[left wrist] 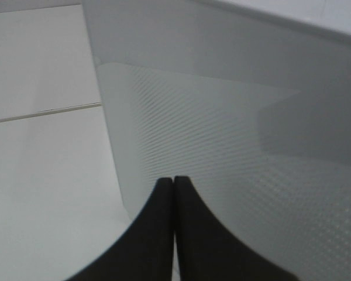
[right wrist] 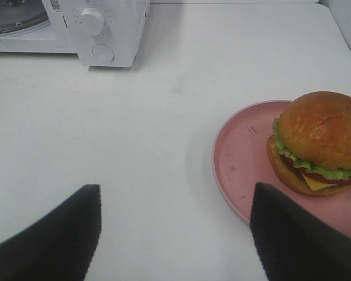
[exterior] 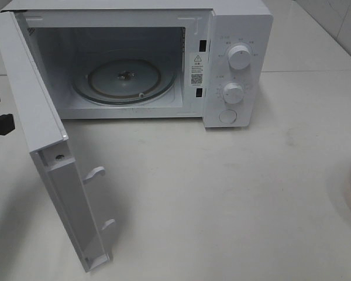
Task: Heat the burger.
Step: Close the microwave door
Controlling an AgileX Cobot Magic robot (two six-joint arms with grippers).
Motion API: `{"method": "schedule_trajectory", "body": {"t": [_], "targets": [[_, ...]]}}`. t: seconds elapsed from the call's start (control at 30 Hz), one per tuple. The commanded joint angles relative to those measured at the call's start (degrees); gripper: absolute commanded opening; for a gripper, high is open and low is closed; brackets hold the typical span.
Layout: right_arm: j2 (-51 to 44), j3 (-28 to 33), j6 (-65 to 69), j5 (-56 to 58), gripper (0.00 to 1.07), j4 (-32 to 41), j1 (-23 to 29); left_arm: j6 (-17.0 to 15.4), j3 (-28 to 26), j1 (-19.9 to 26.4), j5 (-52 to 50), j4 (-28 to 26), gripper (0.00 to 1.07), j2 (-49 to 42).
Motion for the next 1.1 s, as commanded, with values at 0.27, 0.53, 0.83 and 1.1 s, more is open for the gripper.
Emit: {"method": "schedule_trajectory", "body": {"t": [0.27,0.53,0.83,1.1], "targets": [[-1.43,-0.06,-0.69,-0.46,0.71,0.23,-0.23,-0.46,-7.45,-5.67,-2.58,0.06,0.00,6.99],[-1.43,-0.06,-0.69,-0.46,0.71,0.23,-0.23,-0.40,-13.46,-10.94,-2.58,-1.38,0.00,11.97],[-1.43,-0.06,-0.69,-0.46,0.71,0.23,-0.23,2.52,-20.68,-16.79,-2.58,-10.66,0.00,18.51],[-1.43,-0.06,-0.69,-0.46,0.71,0.23,-0.23,4.13,-27.22,-20.57,-2.35,-15.70,0.00,24.18]]}}
